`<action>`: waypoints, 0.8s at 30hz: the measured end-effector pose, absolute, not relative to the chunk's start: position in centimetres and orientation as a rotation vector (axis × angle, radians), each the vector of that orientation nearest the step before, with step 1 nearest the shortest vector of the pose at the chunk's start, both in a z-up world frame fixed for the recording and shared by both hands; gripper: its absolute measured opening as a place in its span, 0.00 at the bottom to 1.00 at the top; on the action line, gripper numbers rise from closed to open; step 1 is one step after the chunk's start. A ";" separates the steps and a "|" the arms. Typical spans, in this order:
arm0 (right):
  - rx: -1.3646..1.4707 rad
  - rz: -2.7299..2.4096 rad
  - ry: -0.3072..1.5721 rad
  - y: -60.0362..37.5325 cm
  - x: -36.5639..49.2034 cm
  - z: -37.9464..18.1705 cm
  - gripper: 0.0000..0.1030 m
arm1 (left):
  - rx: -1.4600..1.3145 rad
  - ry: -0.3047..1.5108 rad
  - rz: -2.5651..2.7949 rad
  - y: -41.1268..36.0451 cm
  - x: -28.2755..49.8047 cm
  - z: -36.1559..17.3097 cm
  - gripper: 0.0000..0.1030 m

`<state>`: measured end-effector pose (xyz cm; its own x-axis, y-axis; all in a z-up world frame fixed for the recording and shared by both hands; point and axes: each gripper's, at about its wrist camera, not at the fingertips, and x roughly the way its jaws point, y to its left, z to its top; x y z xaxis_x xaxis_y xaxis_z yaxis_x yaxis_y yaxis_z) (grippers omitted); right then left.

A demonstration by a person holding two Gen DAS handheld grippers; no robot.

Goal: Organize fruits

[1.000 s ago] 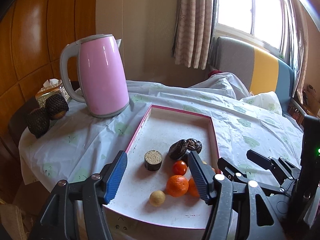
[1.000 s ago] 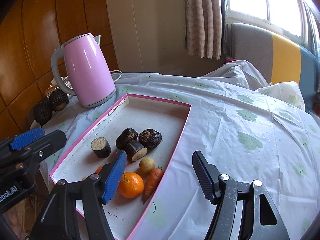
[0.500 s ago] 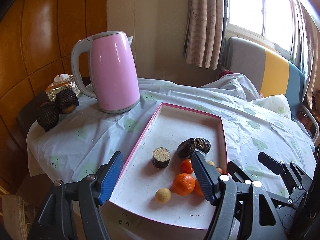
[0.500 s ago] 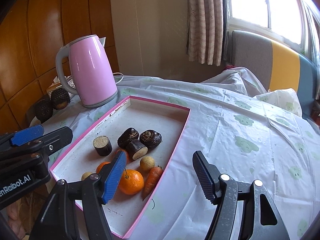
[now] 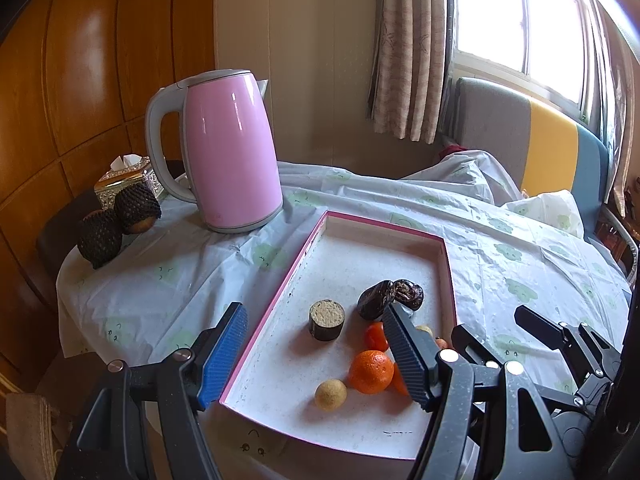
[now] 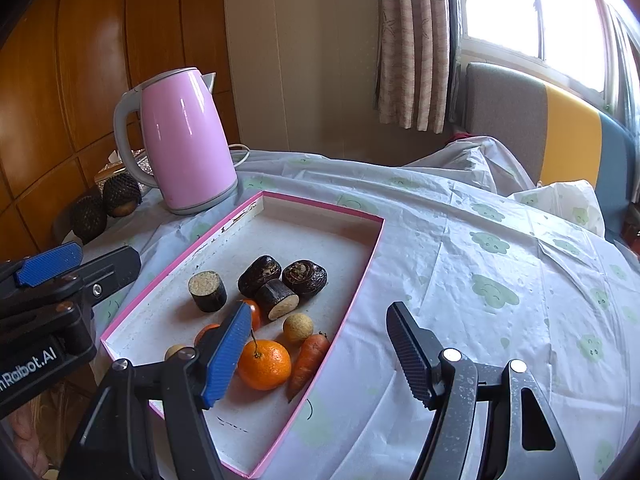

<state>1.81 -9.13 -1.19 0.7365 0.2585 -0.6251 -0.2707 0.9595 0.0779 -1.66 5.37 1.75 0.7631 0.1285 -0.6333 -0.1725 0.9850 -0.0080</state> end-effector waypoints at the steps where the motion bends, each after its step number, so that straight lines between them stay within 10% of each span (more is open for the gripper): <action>1: -0.019 0.291 0.684 -9.1 1.8 -1.2 0.69 | -0.066 0.684 0.162 5.4 -1.7 1.7 0.69; 24: -0.027 0.295 0.686 -8.9 1.7 -1.3 0.70 | -0.081 0.692 0.162 5.9 -1.8 1.7 0.69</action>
